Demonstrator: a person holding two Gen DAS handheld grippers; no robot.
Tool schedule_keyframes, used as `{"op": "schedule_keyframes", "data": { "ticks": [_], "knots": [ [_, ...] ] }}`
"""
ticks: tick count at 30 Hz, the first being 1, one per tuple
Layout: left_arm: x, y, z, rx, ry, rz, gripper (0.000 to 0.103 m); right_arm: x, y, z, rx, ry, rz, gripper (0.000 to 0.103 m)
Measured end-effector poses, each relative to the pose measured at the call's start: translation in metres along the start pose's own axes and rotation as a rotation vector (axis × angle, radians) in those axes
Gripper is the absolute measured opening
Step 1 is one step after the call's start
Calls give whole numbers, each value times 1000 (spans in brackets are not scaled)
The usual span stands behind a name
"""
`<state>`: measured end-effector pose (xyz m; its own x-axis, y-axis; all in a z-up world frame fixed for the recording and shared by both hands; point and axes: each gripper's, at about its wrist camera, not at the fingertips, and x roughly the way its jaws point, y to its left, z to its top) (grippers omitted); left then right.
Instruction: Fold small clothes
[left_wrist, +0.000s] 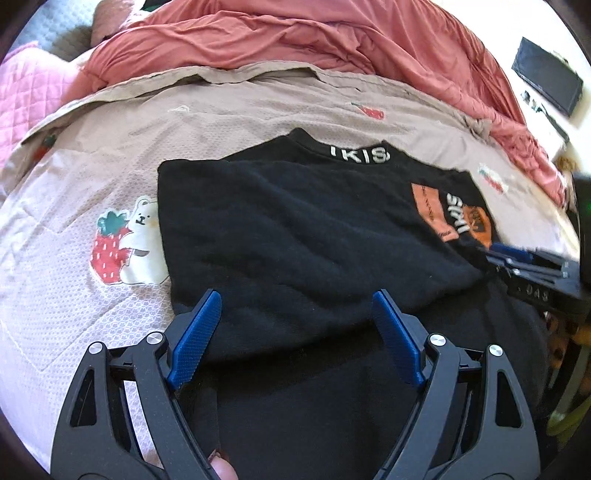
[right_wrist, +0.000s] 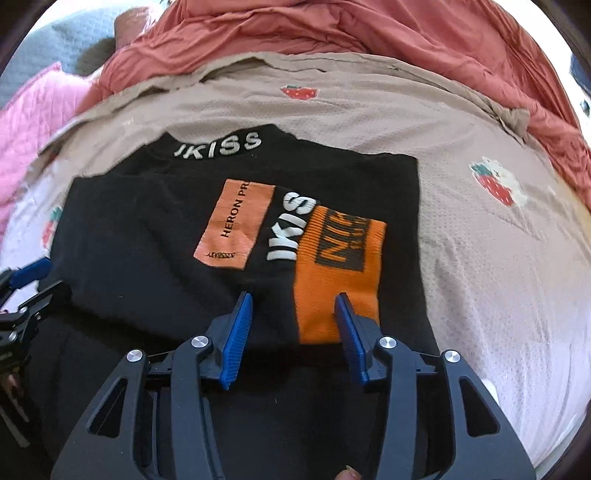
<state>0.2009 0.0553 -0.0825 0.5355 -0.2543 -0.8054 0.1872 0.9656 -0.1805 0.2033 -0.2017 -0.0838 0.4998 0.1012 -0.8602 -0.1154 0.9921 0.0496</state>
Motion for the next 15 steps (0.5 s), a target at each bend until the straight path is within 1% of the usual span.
{"op": "schedule_keyframes", "data": {
  "ticks": [1,2,3,4,9,12,14,15],
  "knots": [
    [-3,2,2,-18,-2,-20,76,-5,-5,-2,6,-6,-1,46],
    [-5,3,3,-28,-2,-34,76,-9,-8,-4,11,-9,-4,49],
    [-7,4,4,-40,-3,-43,76,-12,-11,-6,18,-12,-9,56],
    [-8,5,4,-42,-4,-45,76,-16,-16,-8,29,-13,-14,58],
    [-11,4,4,-32,1,-25,76,-25,-29,-17,63,-13,-24,62],
    [-15,4,6,-32,-10,-22,77,-30,-31,-17,66,-17,-29,62],
    [-18,3,6,-28,-19,-21,79,-34,-30,-16,68,-25,-25,62],
    [-20,2,7,-24,-25,-24,80,-36,-30,-15,70,-29,-21,68]
  ]
}}
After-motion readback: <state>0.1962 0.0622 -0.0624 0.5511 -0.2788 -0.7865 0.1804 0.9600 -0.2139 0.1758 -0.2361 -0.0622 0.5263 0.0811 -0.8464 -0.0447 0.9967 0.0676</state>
